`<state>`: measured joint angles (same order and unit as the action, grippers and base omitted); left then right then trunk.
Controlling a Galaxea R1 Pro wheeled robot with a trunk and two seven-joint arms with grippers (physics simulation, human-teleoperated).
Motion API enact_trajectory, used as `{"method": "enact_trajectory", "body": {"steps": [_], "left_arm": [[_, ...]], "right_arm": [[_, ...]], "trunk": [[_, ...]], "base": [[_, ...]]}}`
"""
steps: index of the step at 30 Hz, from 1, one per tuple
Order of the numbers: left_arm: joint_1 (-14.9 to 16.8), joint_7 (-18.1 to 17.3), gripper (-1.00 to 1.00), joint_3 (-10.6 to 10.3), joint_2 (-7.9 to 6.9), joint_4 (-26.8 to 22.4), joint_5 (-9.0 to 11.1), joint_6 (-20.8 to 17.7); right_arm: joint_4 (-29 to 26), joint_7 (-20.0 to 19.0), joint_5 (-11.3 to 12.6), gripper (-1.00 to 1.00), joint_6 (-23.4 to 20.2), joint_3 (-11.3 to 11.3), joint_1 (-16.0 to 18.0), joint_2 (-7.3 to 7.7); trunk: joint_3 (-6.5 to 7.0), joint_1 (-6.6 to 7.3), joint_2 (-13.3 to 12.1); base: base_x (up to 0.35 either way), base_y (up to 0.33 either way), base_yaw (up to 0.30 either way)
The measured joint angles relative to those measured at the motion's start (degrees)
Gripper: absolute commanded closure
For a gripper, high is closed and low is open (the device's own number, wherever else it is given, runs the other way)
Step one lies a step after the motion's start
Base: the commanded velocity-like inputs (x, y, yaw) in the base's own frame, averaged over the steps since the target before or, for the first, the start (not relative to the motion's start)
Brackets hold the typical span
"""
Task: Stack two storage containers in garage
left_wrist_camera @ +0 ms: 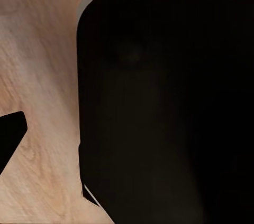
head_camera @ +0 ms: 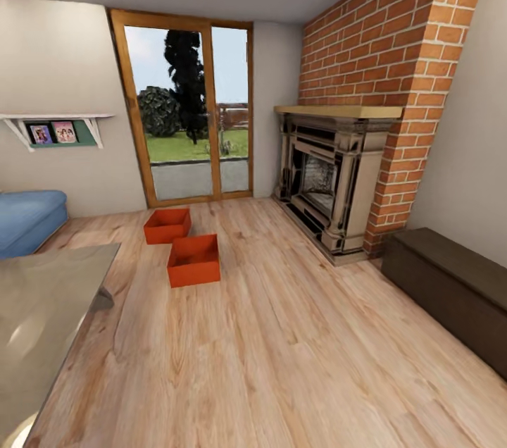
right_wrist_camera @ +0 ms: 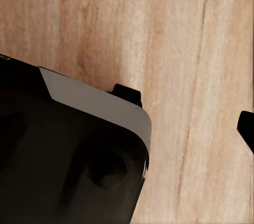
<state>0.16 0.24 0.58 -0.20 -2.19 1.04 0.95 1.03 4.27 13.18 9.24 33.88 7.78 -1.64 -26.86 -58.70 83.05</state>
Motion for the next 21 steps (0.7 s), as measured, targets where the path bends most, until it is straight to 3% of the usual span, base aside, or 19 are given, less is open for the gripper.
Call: {"method": "enact_trajectory", "body": {"steps": [21], "left_arm": [[0.0,0.0,-1.00,0.0,-0.05,0.0,0.0,0.0]], "right_arm": [[0.0,0.0,0.0,-1.00,0.0,0.0,0.0,0.00]], "trunk": [[0.00,0.00,0.0]], "base": [[0.322,0.000,0.269]]}}
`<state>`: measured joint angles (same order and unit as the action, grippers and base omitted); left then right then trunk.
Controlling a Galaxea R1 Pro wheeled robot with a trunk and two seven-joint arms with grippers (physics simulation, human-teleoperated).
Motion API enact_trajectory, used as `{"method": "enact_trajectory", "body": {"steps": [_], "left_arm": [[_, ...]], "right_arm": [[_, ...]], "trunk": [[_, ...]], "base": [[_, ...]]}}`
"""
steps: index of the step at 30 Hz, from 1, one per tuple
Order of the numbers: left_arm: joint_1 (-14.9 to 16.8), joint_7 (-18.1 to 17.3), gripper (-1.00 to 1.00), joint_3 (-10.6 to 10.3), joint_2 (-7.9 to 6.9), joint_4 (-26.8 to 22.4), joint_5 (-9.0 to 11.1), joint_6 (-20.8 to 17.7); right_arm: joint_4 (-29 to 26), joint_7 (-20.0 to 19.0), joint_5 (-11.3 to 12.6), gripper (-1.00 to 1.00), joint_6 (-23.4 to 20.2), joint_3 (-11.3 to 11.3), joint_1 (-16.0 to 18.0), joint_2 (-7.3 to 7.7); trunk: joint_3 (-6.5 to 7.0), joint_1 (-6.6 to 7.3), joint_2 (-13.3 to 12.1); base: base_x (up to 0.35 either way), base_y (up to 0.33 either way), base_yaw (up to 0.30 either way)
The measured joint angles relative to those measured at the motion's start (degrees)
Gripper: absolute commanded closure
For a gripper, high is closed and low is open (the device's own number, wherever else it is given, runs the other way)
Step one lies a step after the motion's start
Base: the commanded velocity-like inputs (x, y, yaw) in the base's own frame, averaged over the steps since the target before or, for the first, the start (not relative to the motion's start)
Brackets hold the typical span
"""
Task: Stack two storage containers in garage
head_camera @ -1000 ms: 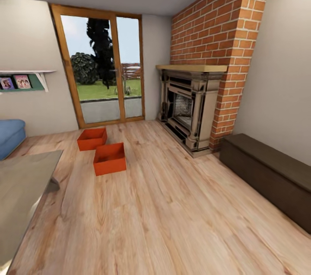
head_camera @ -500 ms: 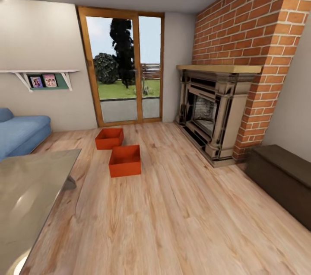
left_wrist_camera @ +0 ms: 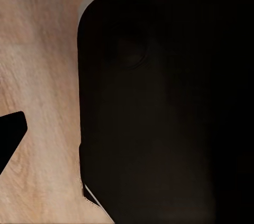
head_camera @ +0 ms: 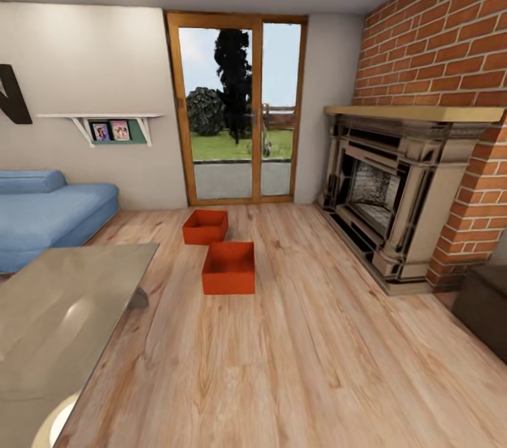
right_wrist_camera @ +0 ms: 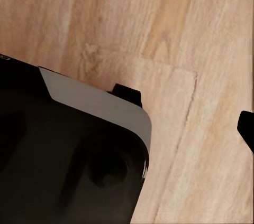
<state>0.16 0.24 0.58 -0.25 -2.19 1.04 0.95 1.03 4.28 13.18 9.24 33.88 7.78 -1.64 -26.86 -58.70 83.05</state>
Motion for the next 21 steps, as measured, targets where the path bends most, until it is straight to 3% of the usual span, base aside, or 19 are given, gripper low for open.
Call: {"method": "enact_trajectory", "body": {"steps": [21], "left_arm": [[0.0,0.0,-1.00,0.0,-0.01,0.0,0.0,0.0]], "right_arm": [[0.0,0.0,0.0,-1.00,0.0,0.0,0.0,0.00]], "trunk": [[0.00,0.00,0.0]], "base": [[0.322,0.000,0.261]]}}
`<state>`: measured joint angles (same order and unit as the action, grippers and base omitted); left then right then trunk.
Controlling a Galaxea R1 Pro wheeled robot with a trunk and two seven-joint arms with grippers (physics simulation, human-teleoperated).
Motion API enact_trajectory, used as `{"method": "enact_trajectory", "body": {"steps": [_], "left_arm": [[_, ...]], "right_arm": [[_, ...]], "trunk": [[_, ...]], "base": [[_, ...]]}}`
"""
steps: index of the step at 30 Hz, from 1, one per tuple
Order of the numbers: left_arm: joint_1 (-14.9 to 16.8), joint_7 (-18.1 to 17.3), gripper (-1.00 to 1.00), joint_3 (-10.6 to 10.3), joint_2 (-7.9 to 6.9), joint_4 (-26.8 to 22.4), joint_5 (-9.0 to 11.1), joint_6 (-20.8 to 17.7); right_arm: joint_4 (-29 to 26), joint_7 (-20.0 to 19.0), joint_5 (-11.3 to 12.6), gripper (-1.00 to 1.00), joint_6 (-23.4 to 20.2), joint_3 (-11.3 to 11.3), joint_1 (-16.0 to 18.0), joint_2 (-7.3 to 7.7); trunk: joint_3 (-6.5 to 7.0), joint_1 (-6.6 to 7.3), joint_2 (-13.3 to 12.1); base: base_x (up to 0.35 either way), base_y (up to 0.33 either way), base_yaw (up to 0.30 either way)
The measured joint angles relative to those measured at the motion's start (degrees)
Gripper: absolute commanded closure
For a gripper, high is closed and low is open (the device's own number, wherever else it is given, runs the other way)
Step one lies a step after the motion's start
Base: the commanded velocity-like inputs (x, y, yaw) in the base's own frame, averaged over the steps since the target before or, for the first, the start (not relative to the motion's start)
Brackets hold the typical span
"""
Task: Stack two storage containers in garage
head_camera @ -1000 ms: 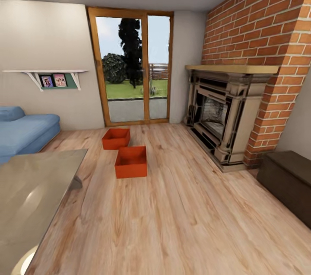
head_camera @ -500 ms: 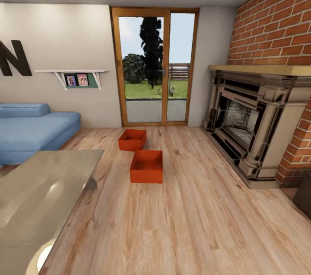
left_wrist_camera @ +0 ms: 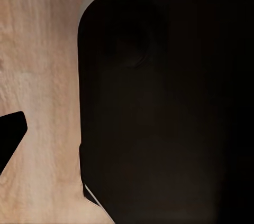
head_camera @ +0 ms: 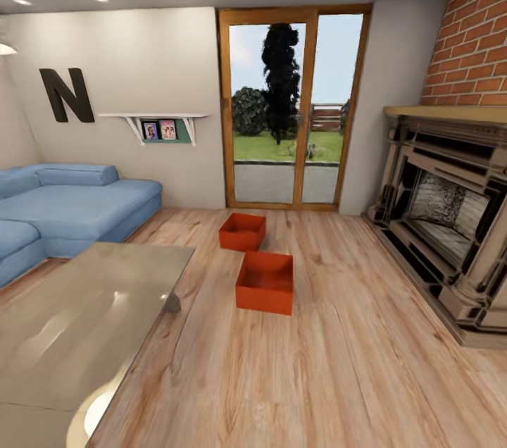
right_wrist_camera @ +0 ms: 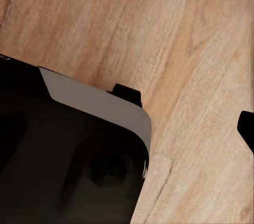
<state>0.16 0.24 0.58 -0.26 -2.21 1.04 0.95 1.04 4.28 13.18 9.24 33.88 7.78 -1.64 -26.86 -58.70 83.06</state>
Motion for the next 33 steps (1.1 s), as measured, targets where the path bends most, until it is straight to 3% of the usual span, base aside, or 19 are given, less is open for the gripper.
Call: {"method": "enact_trajectory", "body": {"steps": [20,33], "left_arm": [[0.0,0.0,-1.00,0.0,0.01,0.0,0.0,0.0],[0.0,0.0,-1.00,0.0,0.01,0.0,0.0,0.0]], "right_arm": [[0.0,0.0,0.0,-1.00,0.0,0.0,0.0,0.09],[0.0,0.0,0.1,-1.00,0.0,-0.1,0.0,0.03]], "trunk": [[0.00,0.00,0.0],[0.00,0.00,0.0]], "base": [[0.322,0.000,0.011],[0.322,0.000,-0.129]]}}
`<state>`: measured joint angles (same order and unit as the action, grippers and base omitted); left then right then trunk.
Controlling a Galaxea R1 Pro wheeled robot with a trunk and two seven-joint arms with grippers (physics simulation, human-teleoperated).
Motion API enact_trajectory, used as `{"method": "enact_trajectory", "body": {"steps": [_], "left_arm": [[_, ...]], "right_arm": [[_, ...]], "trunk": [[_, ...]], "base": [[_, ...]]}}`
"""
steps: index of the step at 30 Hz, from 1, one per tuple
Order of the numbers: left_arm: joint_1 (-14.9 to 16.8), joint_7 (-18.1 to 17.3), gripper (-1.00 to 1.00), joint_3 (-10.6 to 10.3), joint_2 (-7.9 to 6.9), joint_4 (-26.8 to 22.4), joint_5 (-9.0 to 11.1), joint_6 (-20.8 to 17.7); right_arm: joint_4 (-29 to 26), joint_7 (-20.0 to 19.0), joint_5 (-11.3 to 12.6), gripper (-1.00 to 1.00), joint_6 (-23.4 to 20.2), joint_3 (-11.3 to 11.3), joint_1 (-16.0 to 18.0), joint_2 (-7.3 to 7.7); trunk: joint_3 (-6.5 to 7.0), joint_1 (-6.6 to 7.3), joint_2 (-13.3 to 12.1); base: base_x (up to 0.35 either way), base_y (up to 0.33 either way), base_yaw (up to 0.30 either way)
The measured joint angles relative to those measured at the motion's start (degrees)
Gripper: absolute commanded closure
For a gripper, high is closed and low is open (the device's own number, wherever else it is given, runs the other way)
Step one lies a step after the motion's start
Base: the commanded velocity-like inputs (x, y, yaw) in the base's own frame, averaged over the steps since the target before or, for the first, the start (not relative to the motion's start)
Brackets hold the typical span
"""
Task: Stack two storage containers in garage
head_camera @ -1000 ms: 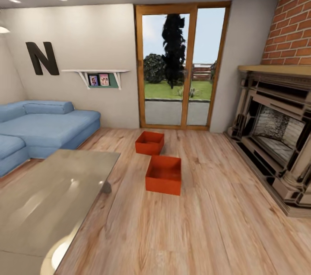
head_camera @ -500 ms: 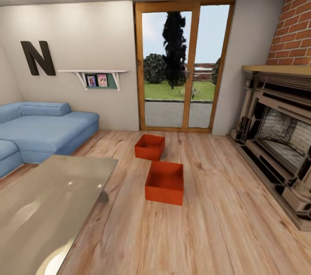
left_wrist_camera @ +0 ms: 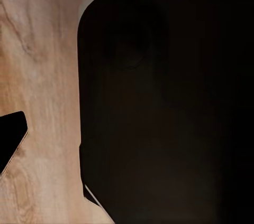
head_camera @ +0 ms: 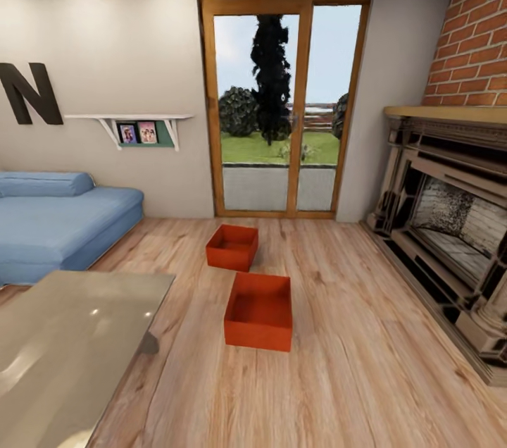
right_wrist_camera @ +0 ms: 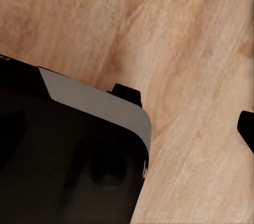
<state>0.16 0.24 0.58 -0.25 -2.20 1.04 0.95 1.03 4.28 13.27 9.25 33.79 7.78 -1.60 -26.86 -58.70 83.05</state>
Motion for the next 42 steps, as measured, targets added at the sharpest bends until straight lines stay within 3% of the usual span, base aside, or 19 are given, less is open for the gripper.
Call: {"method": "enact_trajectory", "body": {"steps": [20,26,42], "left_arm": [[0.0,0.0,-1.00,0.0,0.04,0.0,0.0,0.0],[0.0,0.0,-1.00,0.0,0.07,0.0,0.0,0.0],[0.0,0.0,-1.00,0.1,0.07,0.0,0.0,0.0]], "right_arm": [[0.0,0.0,0.0,-1.00,0.0,0.0,0.0,0.00],[0.0,0.0,0.0,-1.00,0.0,0.0,0.0,-0.03],[0.0,0.0,0.0,-1.00,0.0,0.0,0.0,-0.03]], "trunk": [[0.00,0.00,0.0],[0.00,0.00,0.0],[0.00,-0.01,0.0]], "base": [[0.322,0.125,-0.002],[0.310,0.081,-0.168],[0.116,0.003,-0.023]]}}
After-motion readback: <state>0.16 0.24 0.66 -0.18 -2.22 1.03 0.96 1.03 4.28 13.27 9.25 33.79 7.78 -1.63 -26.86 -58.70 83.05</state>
